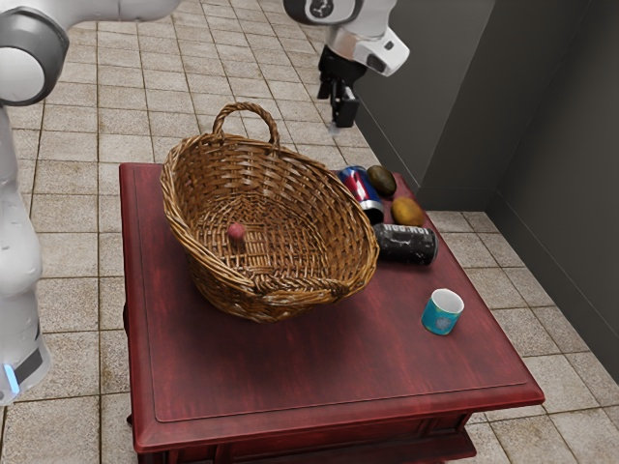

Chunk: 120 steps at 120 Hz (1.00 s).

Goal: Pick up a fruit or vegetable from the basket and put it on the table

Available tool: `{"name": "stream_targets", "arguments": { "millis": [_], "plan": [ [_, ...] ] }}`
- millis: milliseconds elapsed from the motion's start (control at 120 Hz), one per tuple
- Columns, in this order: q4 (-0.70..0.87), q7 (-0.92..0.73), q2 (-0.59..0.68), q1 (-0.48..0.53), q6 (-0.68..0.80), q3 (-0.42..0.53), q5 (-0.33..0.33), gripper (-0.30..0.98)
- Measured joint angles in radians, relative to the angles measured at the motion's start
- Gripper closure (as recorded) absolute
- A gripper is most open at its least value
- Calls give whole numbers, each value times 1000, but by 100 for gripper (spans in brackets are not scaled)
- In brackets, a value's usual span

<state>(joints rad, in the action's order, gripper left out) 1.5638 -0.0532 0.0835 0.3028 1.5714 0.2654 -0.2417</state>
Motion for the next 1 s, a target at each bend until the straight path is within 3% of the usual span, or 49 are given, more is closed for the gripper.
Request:
{"name": "stream_targets", "arguments": {
  "millis": [300, 508, 692, 875, 1000],
  "plan": [
    [21, 10, -3, -20, 19, 17, 21, 0],
    [283, 42, 86, -59, 71, 64, 169, 0],
    [522, 69, 260, -46, 98, 62, 263, 0],
    [683, 102, 422, -48, 117, 67, 330, 0],
    [719, 123, 456, -43, 123, 67, 352, 0]
  ]
}}
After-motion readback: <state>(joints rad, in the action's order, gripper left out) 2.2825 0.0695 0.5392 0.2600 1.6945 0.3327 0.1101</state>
